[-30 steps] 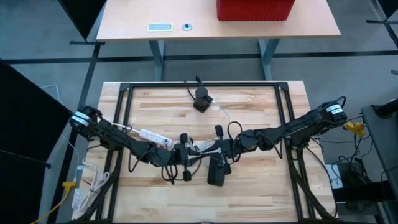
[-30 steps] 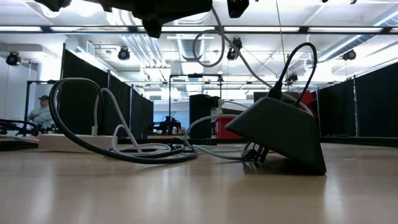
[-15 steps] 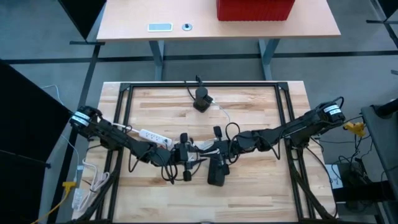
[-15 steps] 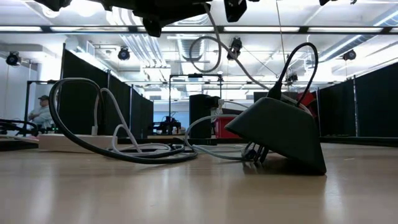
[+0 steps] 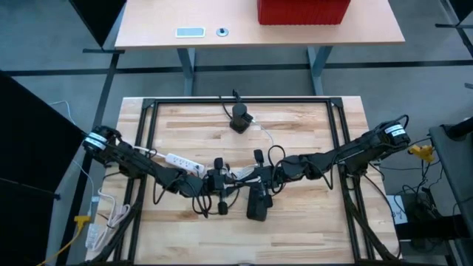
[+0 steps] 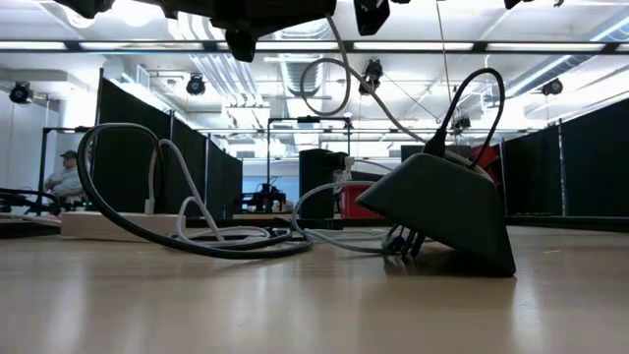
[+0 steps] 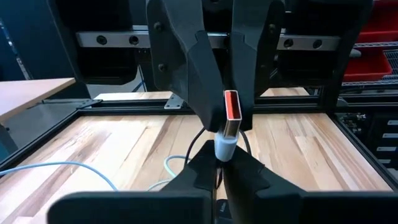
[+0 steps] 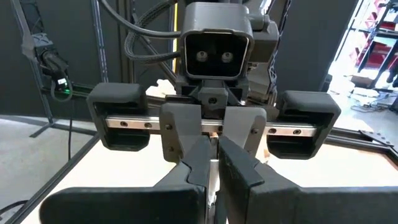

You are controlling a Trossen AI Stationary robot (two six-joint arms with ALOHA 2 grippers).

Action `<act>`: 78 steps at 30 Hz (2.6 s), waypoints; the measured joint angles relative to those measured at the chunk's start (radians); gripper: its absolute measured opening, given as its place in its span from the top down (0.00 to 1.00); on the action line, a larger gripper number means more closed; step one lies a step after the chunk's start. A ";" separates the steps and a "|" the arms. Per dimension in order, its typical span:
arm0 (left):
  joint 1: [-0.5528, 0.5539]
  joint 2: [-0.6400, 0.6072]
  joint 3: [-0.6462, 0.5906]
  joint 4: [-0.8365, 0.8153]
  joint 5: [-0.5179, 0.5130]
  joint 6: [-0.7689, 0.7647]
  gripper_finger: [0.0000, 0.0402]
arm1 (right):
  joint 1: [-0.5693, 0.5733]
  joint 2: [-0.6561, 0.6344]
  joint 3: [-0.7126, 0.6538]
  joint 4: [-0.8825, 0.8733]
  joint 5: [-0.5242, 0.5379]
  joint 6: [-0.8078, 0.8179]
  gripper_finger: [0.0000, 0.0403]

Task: Insert USB
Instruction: Insert the white charger cable into the black outlet extension

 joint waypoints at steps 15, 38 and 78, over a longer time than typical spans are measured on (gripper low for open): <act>0.027 0.001 -0.075 0.059 0.198 -0.184 0.99 | 0.049 -0.180 0.001 -0.369 0.150 -0.087 0.67; 0.246 0.164 -0.083 0.256 0.890 -0.892 1.00 | 0.299 0.149 0.010 -0.130 0.857 -1.271 0.63; 0.244 0.155 -0.065 0.287 0.999 -0.915 1.00 | 0.338 0.298 0.119 0.063 0.852 -1.685 0.74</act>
